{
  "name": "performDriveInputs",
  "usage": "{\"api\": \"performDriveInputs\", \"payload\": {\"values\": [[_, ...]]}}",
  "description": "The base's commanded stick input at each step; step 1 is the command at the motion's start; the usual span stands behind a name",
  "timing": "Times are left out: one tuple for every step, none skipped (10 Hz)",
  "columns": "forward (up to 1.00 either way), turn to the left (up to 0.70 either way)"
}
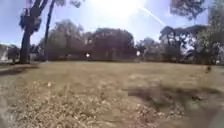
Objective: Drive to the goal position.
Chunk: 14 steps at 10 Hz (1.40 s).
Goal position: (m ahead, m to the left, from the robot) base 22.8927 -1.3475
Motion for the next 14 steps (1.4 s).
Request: {"api": "performDriveInputs", "payload": {"values": [[0.70,0.00],[0.70,0.00],[0.70,0.00],[0.70,0.00],[0.70,0.00],[0.70,0.00],[0.70,0.00],[0.70,0.00],[0.70,0.00],[0.70,0.00],[0.70,0.00],[0.70,0.00],[0.70,0.00],[0.70,0.00]]}}
